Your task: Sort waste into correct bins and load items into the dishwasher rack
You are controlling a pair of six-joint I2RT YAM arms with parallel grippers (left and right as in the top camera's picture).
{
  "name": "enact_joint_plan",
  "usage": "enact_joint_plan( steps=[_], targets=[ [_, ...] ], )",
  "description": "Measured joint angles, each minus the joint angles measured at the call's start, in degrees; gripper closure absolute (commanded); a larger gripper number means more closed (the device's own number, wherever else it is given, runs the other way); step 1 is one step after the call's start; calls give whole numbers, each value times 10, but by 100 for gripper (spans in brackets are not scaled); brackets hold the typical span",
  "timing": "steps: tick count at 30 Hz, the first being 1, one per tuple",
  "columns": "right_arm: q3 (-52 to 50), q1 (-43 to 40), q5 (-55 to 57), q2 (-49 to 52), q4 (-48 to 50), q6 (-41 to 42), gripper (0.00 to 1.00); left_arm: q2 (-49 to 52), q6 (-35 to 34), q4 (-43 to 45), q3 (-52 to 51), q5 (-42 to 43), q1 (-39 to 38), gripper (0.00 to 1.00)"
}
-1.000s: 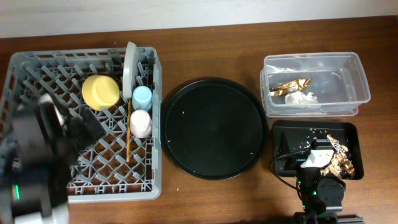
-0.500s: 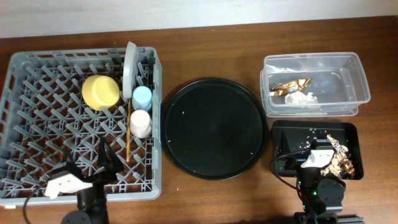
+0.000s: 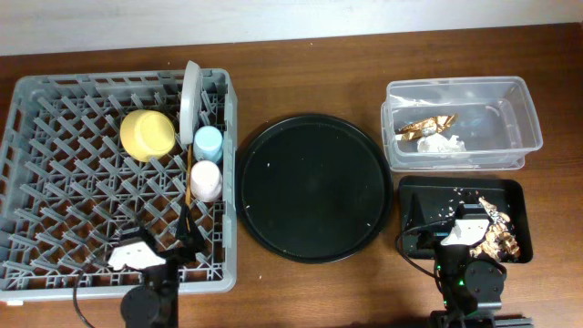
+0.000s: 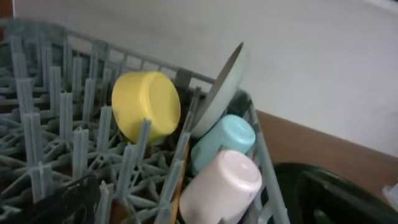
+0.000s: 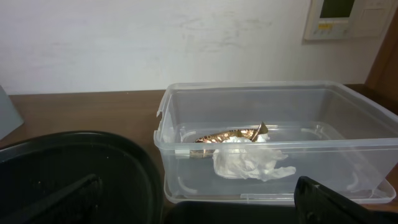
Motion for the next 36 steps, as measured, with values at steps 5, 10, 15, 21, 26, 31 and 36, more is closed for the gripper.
enact_joint_plan(
  steps=[5, 10, 15, 21, 26, 31, 36],
  targets=[
    [0, 0, 0, 0, 0, 0, 1, -1, 69, -1, 0, 8, 0, 1],
    [0, 0, 0, 0, 0, 0, 1, -1, 130, -2, 0, 16, 0, 1],
    [0, 0, 0, 0, 0, 0, 1, -1, 138, -2, 0, 16, 0, 1],
    [0, 0, 0, 0, 0, 0, 1, -1, 140, -2, 0, 16, 0, 1],
    [0, 0, 0, 0, 0, 0, 1, -1, 140, -2, 0, 16, 0, 1],
    [0, 0, 0, 0, 0, 0, 1, -1, 140, -2, 0, 16, 0, 1],
    [0, 0, 0, 0, 0, 0, 1, -1, 140, -2, 0, 16, 0, 1]
  ],
)
